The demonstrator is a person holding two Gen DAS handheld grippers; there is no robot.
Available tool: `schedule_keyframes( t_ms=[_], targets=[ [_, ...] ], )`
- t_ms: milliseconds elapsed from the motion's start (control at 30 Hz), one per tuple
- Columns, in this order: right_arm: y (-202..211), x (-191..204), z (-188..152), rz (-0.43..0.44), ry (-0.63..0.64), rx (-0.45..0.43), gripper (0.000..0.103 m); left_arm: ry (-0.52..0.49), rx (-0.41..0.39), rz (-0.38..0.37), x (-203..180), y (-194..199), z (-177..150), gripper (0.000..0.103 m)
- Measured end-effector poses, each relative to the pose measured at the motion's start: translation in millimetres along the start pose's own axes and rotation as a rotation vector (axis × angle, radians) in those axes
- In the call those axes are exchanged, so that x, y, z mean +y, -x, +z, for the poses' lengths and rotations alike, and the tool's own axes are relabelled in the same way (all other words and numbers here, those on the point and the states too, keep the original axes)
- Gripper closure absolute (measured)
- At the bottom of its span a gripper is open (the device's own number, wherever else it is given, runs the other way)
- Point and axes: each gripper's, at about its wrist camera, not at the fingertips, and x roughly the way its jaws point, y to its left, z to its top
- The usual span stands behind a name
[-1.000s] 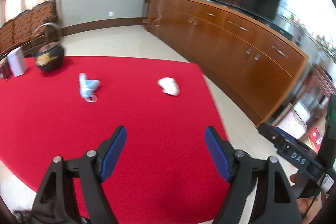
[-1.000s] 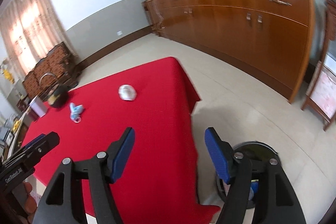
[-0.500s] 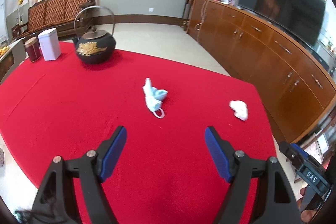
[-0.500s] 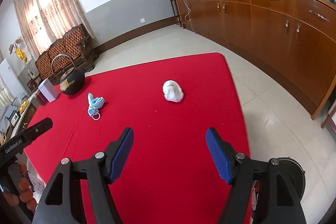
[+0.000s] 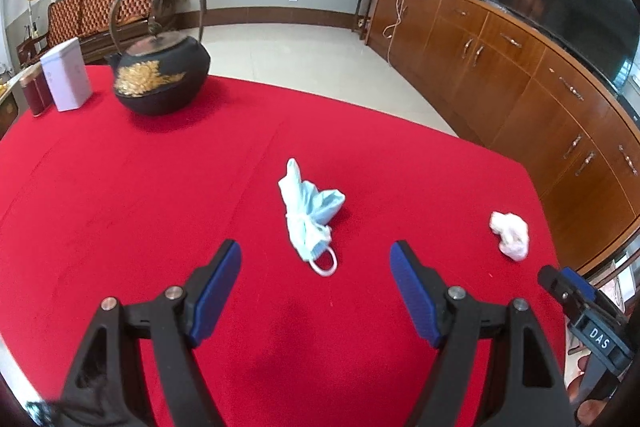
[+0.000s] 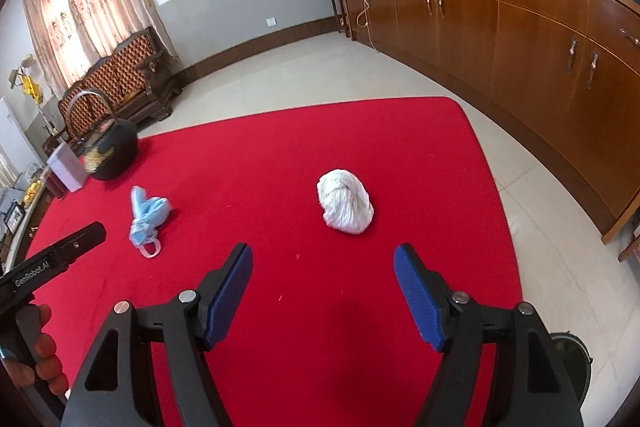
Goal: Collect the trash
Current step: 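Grasp the light blue mask with left tool while right tool grasps white plastic bag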
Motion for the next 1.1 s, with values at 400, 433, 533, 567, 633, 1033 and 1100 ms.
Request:
schedule_keyframes(
  t_ms=[400,433,533,567,633,1033,1100],
  targets=[
    [-71,-7,27,-0.042,-0.007,0.058,0.028,0.010,0.058,0.036,7,-55,10,0.025],
    [-74,-7,27,-0.045,-0.003,0.060,0.028,0.010,0.064,0.032,5,-57,9,0.025],
    [-82,-7,28,-0.050,0.003,0.067,0.028,0.019,0.076,0.022,5,-62,8,0.025],
    [-84,-8,28,-0.048,0.000,0.070,0.029,0.016,0.074,0.025,5,-63,7,0.027],
    [-85,-8,28,-0.050,0.004,0.061,0.044,0.002,0.072,0.029,3,-63,6,0.038],
    [-70,-5,27,-0.022,0.030,0.035,0.074,-0.030,0.026,0.008,6,-31,-3,0.071],
    [-59,-3,22,-0.010,0.029,0.030,0.074,-0.034,0.015,-0.010,7,-15,-6,0.071]
  ],
)
